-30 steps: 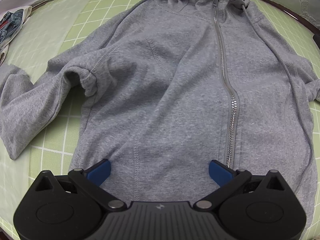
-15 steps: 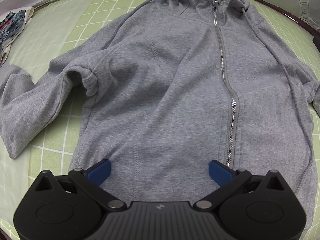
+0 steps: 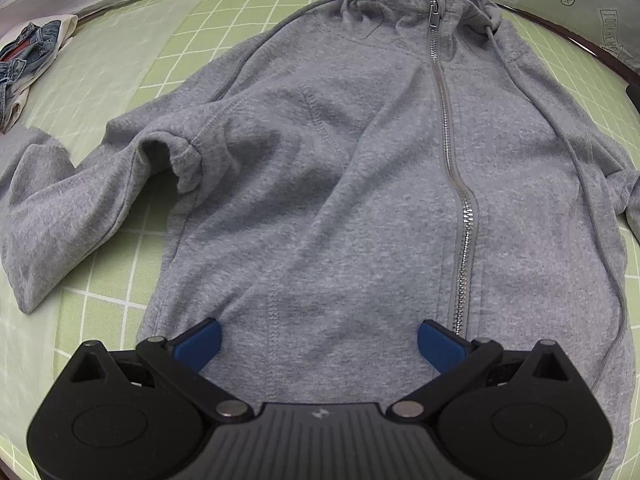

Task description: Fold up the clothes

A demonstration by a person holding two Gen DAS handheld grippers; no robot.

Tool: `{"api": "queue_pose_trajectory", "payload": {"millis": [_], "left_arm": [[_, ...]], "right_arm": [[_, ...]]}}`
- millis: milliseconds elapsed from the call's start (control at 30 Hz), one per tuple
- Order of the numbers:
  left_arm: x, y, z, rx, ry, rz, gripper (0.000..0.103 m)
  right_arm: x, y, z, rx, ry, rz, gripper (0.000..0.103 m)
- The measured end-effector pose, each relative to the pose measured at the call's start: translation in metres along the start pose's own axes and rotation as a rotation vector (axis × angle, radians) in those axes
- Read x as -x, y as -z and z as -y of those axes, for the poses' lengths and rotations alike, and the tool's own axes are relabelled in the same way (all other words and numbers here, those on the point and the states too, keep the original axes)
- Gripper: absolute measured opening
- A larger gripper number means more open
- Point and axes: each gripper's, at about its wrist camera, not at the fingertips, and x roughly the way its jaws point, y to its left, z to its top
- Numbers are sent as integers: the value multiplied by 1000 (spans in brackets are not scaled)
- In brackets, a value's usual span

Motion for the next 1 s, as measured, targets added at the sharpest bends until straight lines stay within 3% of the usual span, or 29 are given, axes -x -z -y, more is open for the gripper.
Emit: {"api": "queue_pose_trajectory", "payload": {"millis": [167,233,300,333,400,533,667,733,767,833,933,1000], "left_arm": [[0,1,1,7,-2,5,103],[-1,1,1,8,-2,6,103],[-1,1,1,8,-3,8,103],[-1,2,2,9,-3,9,103],[0,3,2,11,-4,13,103],[0,3,2,14,-5,16,103],[0,3,2,16,-6,21,103],[0,3,2,19,-7,24,103],[0,3,2,20,-7,25,103],[0,2,2,21,-8,27,103],[-1,1,2,18,-8,26,103],[-1,0,2,18,-8,26,103]], "right_arm": [[-43,-16,10,-55,90,-114,60],[-52,-14,15,-88,81,-147,52],[-53,-13,20,-119,58,-151,30],[-52,-14,21,-129,50,-143,25],[-46,-18,22,-123,12,-110,14],[-14,-32,28,-193,-119,-6,13],[40,-29,45,-293,-225,232,12],[57,-19,55,-315,-207,311,12],[58,-12,60,-315,-169,305,12],[50,3,69,-306,-71,238,12],[28,33,86,-328,61,65,14],[26,49,92,-346,110,23,21]]}}
